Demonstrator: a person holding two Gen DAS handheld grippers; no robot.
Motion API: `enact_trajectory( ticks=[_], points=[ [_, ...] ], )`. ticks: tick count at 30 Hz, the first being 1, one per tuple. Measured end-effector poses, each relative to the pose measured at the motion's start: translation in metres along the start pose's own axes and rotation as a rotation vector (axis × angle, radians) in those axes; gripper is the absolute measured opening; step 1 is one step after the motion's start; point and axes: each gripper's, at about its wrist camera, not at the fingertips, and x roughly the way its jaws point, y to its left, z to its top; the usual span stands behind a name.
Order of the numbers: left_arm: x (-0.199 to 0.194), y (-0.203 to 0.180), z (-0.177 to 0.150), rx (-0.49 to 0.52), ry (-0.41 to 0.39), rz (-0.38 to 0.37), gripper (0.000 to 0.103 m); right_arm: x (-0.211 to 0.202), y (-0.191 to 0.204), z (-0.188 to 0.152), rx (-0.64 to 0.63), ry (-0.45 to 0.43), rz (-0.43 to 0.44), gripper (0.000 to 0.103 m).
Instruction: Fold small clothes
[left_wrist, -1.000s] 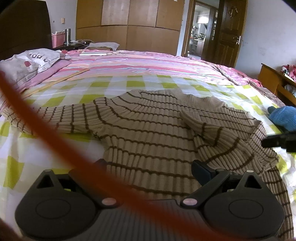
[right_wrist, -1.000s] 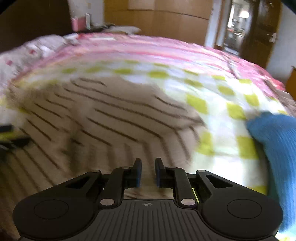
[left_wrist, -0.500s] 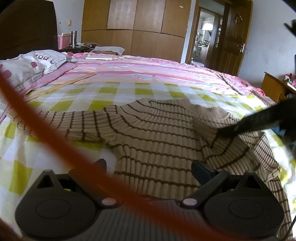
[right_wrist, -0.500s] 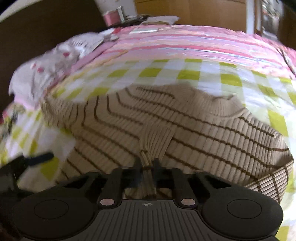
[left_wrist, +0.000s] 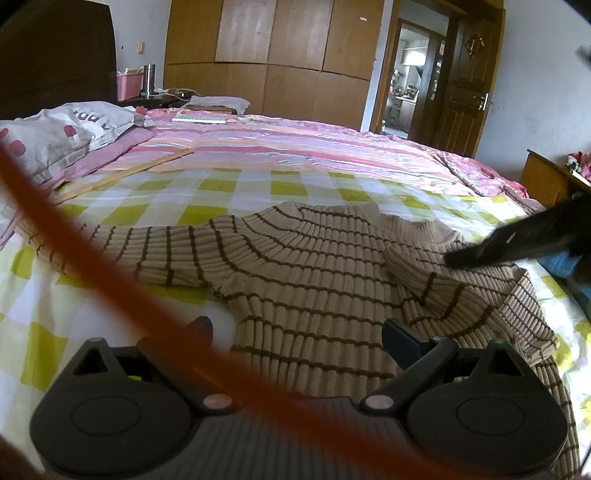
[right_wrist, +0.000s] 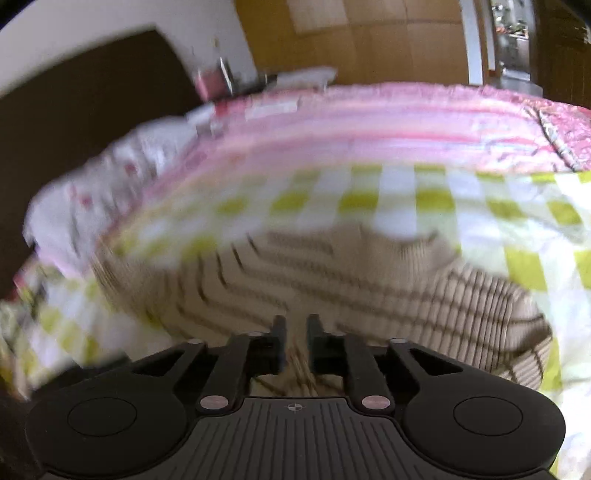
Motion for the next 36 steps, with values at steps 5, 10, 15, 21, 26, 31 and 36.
enact_trajectory(
  ticks=[5, 10, 15, 21, 26, 31, 36],
  points=[
    [0.005, 0.001, -0.001, -0.001, 0.013, 0.008, 0.102, 0.031, 0.000, -0.018, 0.019, 0.085, 0.012, 0.030],
    [0.006, 0.004, -0.001, -0.015, 0.019, 0.009, 0.102, 0.022, -0.009, -0.016, 0.083, 0.042, -0.011, 0.007],
    [0.004, 0.005, 0.000, -0.023, 0.006, 0.006, 0.102, -0.043, -0.029, 0.000, 0.210, -0.216, -0.089, 0.007],
    [0.001, 0.004, 0.000, -0.020, -0.005, 0.013, 0.102, -0.066, 0.006, 0.011, 0.119, -0.372, -0.116, 0.007],
    [0.000, 0.005, 0.000, -0.006, -0.019, 0.036, 0.102, -0.017, 0.050, -0.015, 0.068, -0.234, 0.006, 0.015],
    [-0.001, 0.009, 0.002, -0.032, -0.015, 0.024, 0.103, -0.029, 0.052, -0.036, 0.027, -0.197, 0.091, 0.015],
    [0.002, 0.006, 0.000, -0.019, -0.011, 0.033, 0.103, -0.022, 0.028, -0.029, -0.071, -0.130, 0.009, 0.025]
  ],
)
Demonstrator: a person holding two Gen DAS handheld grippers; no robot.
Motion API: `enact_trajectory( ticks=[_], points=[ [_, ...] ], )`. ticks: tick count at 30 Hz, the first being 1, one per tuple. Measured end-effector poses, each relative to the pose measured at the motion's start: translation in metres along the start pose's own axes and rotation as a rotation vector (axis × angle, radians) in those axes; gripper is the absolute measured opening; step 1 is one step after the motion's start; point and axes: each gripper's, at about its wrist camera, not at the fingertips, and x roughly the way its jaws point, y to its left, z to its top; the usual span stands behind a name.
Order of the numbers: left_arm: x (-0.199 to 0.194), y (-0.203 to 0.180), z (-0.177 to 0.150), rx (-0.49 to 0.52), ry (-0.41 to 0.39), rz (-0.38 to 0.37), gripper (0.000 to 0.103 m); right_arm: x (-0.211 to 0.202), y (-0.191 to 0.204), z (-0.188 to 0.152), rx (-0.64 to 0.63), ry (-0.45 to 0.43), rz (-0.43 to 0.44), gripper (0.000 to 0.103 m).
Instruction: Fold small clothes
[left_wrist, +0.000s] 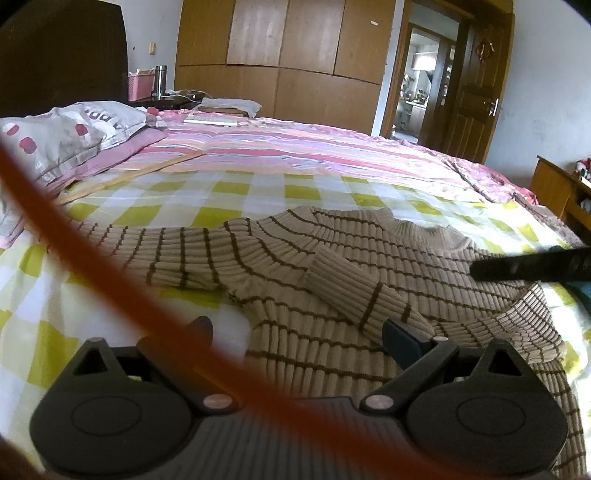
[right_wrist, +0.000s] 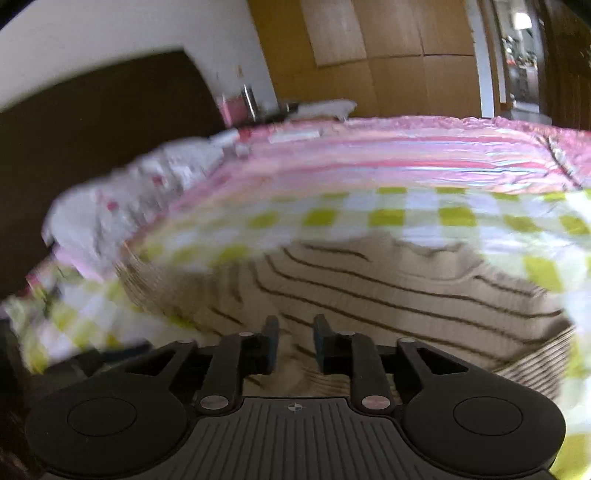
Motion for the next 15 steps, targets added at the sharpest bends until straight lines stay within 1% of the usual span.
enact_trajectory(
  ticks=[3, 5, 8, 10, 11, 12, 13, 15],
  points=[
    [0.002, -0.001, -0.001, 0.007, 0.000, 0.015, 0.103, 0.020, -0.007, -0.009, -0.059, 0.070, -0.014, 0.025],
    [0.003, 0.001, -0.001, 0.008, -0.003, 0.029, 0.103, 0.034, -0.006, -0.018, -0.065, 0.099, 0.004, 0.025],
    [0.003, 0.008, 0.002, -0.014, -0.009, 0.044, 0.103, 0.039, 0.002, -0.027, -0.059, 0.112, 0.067, 0.025],
    [0.003, 0.014, 0.004, -0.042, -0.008, 0.044, 0.103, 0.040, 0.010, -0.029, -0.106, 0.125, 0.126, 0.025],
    [0.003, 0.017, 0.005, -0.054, -0.009, 0.046, 0.103, 0.042, 0.014, -0.029, -0.142, 0.152, 0.154, 0.025],
    [0.002, 0.020, 0.006, -0.062, -0.014, 0.052, 0.103, 0.046, 0.021, -0.031, -0.182, 0.208, 0.179, 0.028],
    [0.002, 0.022, 0.007, -0.066, -0.018, 0.058, 0.103, 0.047, 0.025, -0.033, -0.205, 0.243, 0.195, 0.030],
    [0.001, 0.027, 0.008, -0.076, -0.025, 0.069, 0.103, 0.045, 0.029, -0.035, -0.244, 0.256, 0.216, 0.030]
  ],
)
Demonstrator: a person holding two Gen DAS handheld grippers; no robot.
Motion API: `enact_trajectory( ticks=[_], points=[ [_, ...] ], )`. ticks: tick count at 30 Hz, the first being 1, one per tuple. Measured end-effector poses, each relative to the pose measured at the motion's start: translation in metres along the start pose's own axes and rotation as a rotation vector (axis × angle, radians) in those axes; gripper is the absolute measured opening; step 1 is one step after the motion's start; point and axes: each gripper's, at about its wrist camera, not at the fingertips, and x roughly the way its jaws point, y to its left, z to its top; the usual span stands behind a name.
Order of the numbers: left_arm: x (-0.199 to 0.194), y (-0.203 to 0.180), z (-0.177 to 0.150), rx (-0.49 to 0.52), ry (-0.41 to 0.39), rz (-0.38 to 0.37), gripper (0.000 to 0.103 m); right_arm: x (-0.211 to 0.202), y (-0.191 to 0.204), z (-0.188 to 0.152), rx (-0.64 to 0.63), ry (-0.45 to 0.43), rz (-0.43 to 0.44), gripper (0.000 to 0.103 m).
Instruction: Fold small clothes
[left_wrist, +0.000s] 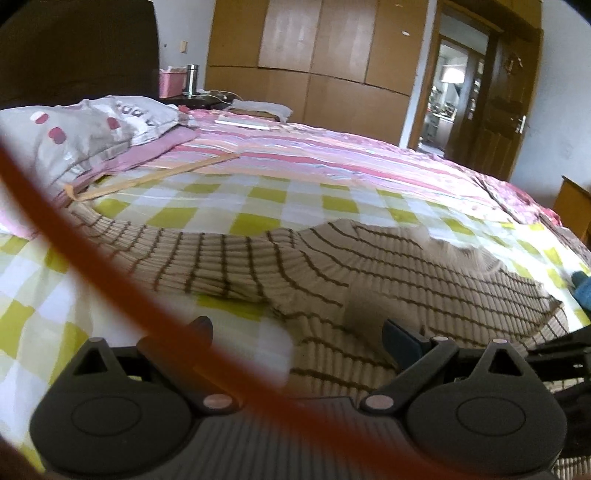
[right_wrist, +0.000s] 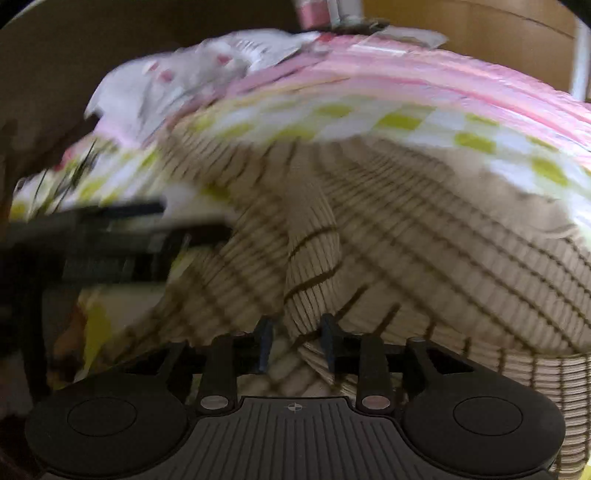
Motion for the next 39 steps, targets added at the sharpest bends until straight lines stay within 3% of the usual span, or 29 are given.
enact_trajectory(
  ticks=[4, 9, 15, 23, 29, 32, 35, 39],
  points=[
    [0.000, 0.006, 0.002, -0.020, -0.008, 0.007, 0.103, -0.017, -0.013, 0.006, 0.066, -0.048, 0.113, 0.030],
    [0.003, 0.007, 0.003, -0.021, -0.004, 0.016, 0.103, -0.023, -0.028, 0.017, 0.036, -0.134, -0.025, 0.030],
    [0.004, 0.004, 0.001, -0.001, 0.000, 0.016, 0.103, 0.009, -0.034, 0.020, -0.053, -0.013, -0.018, 0.030],
    [0.006, 0.002, 0.000, 0.011, 0.003, 0.016, 0.103, 0.015, -0.030, 0.018, -0.145, 0.017, 0.028, 0.030],
    [0.008, 0.002, -0.001, 0.018, 0.004, 0.024, 0.103, 0.029, -0.037, 0.026, -0.095, 0.046, 0.080, 0.030],
    [0.009, 0.003, -0.001, 0.014, 0.008, 0.025, 0.103, 0.023, -0.029, 0.021, -0.103, 0.037, 0.043, 0.014],
    [0.007, 0.003, 0.000, 0.017, -0.002, 0.027, 0.103, 0.011, -0.022, 0.018, -0.093, -0.005, -0.001, 0.005],
    [0.006, 0.004, 0.001, 0.009, -0.011, 0.025, 0.103, -0.023, -0.028, 0.027, -0.013, -0.129, -0.032, 0.005]
  ],
)
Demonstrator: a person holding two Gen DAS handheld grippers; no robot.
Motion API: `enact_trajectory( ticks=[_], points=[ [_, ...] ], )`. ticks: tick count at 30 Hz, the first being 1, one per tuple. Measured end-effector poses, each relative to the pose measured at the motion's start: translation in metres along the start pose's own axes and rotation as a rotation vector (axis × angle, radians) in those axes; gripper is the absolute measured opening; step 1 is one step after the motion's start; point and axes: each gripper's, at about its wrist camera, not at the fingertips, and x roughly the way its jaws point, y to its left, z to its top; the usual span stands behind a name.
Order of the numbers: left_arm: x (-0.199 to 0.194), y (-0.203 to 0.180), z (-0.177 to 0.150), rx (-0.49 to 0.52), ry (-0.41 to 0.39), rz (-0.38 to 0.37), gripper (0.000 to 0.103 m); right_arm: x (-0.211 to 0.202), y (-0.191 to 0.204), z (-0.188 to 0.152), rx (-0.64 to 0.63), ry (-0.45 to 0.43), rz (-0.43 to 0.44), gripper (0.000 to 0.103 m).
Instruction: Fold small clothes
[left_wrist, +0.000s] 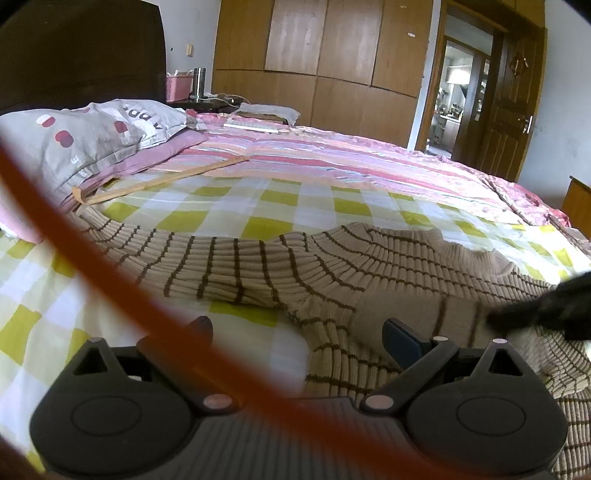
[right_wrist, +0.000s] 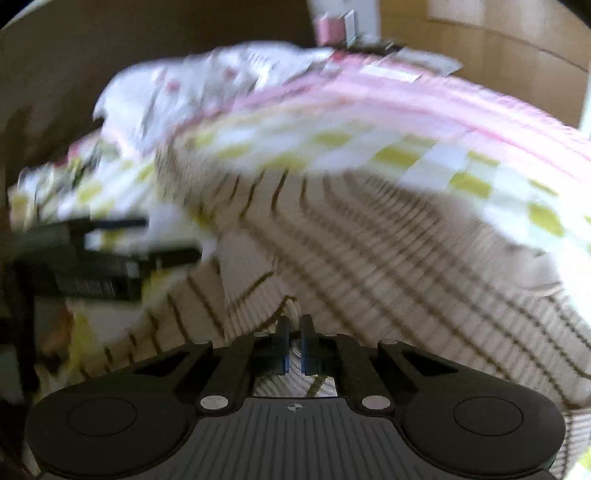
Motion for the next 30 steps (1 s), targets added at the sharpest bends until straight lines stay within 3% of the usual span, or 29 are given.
enact_trajectory(
  ticks=[6, 8, 11, 15, 20, 23, 28, 30],
  points=[
    [0.000, -0.002, -0.001, 0.007, 0.000, -0.001, 0.103, -0.009, -0.026, 0.018, 0.005, -0.077, -0.149, 0.005],
    [0.001, -0.003, -0.001, 0.013, 0.004, -0.001, 0.103, 0.012, -0.038, 0.017, -0.004, -0.028, -0.167, 0.007],
    [0.002, -0.004, -0.002, 0.019, 0.006, 0.001, 0.103, 0.037, -0.048, 0.010, -0.002, 0.036, -0.270, 0.012],
    [0.000, -0.003, -0.001, 0.011, 0.003, -0.011, 0.103, 0.029, -0.045, 0.008, -0.001, -0.009, -0.419, 0.016],
    [0.000, -0.005, -0.002, 0.026, 0.002, -0.006, 0.103, 0.014, -0.021, 0.015, -0.014, -0.097, -0.338, 0.016],
    [0.000, -0.006, -0.002, 0.030, 0.002, -0.009, 0.103, 0.027, -0.009, 0.016, -0.059, -0.093, -0.374, 0.019],
    [0.000, -0.005, -0.002, 0.026, 0.003, -0.015, 0.103, 0.054, -0.009, 0.015, 0.009, -0.025, -0.269, 0.019],
    [0.000, -0.005, -0.002, 0.027, 0.004, -0.017, 0.103, 0.064, -0.013, 0.016, 0.032, -0.010, -0.272, 0.027]
  ],
)
